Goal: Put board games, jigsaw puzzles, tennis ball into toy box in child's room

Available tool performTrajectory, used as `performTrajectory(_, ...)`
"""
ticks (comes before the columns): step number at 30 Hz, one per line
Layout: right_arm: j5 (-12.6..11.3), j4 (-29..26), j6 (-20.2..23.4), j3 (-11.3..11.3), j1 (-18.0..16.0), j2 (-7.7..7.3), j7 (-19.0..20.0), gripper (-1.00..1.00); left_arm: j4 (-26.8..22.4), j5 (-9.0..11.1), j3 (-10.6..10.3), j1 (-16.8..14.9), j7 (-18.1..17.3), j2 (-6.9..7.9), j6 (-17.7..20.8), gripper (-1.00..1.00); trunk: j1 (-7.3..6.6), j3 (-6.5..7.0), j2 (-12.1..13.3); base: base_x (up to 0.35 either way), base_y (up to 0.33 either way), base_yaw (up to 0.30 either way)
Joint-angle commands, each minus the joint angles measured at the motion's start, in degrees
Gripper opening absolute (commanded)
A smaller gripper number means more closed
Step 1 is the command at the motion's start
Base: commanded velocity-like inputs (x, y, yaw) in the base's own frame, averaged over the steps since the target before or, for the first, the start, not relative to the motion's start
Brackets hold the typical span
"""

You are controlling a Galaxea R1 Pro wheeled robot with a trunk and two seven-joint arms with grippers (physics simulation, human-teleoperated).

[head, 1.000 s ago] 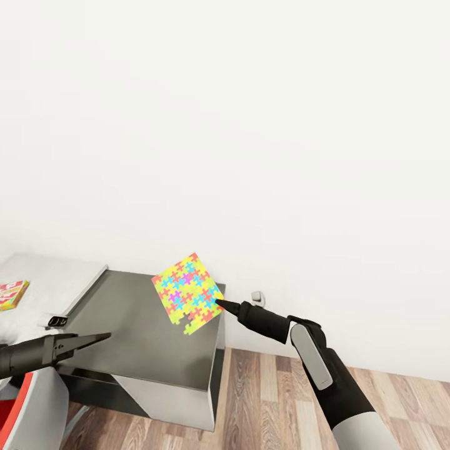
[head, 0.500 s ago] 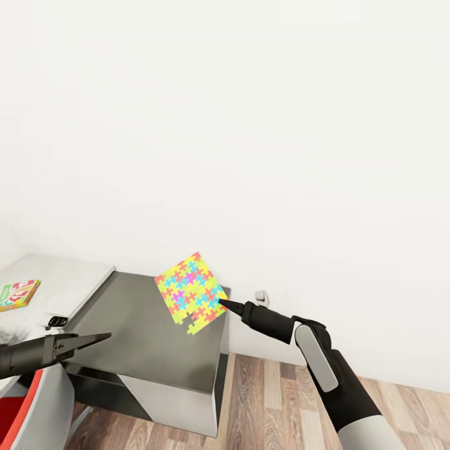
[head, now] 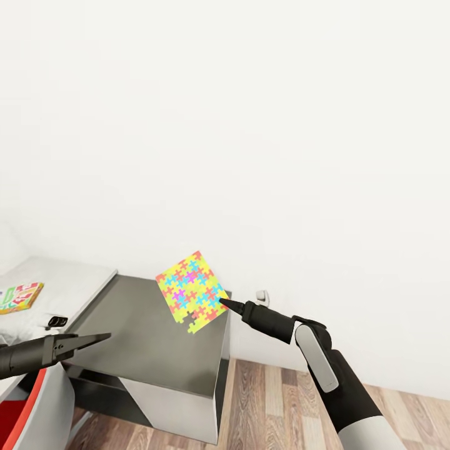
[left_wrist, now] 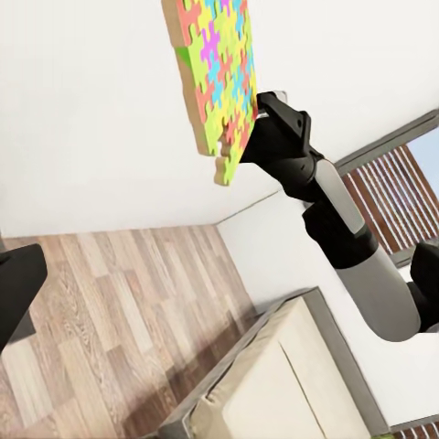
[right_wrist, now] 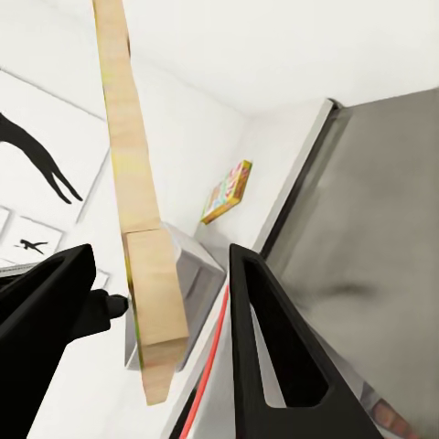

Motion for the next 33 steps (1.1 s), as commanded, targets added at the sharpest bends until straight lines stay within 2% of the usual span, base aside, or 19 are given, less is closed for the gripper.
performTrajectory(1, -0.19, -0.01, 0.36, -0.05, -0.05, 0.0, 0.02, -1.0, -0.01, -0.01, -0.02, -0.04, -0.22, 0.02, 0.61, 1.0, 0.04, -0.02, -0.11, 0.0, 0.0, 0.0)
performTrajectory(14, -0.19, -0.16, 0.35, -0.03, -0.05, -0.01, 0.02, -1.0, -0.01, -0.02, 0.06, -0.04, -0.22, 0.13, 0.61, 1.0, 0.04, 1.19, -0.11, 0.0, 0.0, 0.0)
performTrajectory(24, -0.19, -1.19, 0.35, 0.09, -0.03, 0.03, -0.02, -1.0, 0.01, 0.01, 0.03, 0.03, -0.22, 1.42, 0.61, 1.0, 0.04, 2.13, -0.11, 0.0, 0.0, 0.0)
performTrajectory(33, -0.11, -1.24, 0.33, -0.01, 0.03, 0.05, -0.07, -1.0, 0.0, 0.04, 0.06, 0.05, -0.22, 1.74, 0.61, 1.0, 0.04, 2.97, -0.11, 0.0, 0.0, 0.022)
